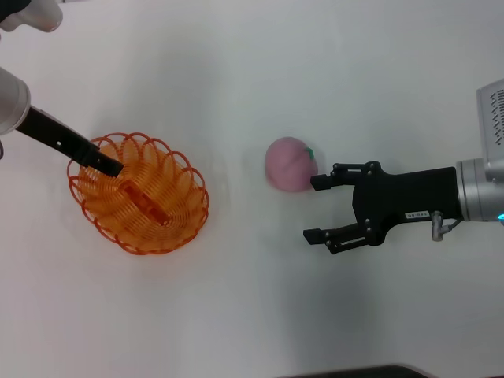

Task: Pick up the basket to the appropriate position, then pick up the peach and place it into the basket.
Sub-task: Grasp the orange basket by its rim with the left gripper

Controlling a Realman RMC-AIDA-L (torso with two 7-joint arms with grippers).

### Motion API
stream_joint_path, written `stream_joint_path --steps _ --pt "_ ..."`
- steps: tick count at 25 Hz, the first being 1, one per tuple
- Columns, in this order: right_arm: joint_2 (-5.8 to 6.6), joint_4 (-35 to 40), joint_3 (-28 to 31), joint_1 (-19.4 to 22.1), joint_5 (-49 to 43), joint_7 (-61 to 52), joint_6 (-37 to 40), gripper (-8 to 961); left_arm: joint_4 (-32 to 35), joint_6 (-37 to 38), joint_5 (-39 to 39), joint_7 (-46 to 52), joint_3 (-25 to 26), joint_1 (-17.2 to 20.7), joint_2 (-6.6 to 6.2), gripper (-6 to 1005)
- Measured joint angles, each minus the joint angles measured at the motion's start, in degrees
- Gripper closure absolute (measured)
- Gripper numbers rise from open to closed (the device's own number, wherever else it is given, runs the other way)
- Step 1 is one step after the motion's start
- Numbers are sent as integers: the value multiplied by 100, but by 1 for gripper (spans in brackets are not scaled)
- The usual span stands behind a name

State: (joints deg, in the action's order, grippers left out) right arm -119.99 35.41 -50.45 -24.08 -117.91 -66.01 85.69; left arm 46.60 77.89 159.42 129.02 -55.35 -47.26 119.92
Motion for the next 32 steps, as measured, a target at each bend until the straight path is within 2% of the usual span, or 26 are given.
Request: stream_joint_path --steps 5,17,19,27,32 --pt "2 -33 0 -5 -1 0 0 25 81 19 124 0 20 1 15 199" --pt "2 -35 0 -18 -1 0 -6 24 110 39 125 0 4 33 14 652" --pt "3 -35 -1 -18 3 0 -7 24 111 43 124 0 4 33 14 831" --pt "2 -43 -1 -25 4 0 -16 24 133 106 124 285 -4 9 43 856" --pt "2 -49 0 -27 4 0 -18 24 139 515 76 901 130 -102 -22 869"
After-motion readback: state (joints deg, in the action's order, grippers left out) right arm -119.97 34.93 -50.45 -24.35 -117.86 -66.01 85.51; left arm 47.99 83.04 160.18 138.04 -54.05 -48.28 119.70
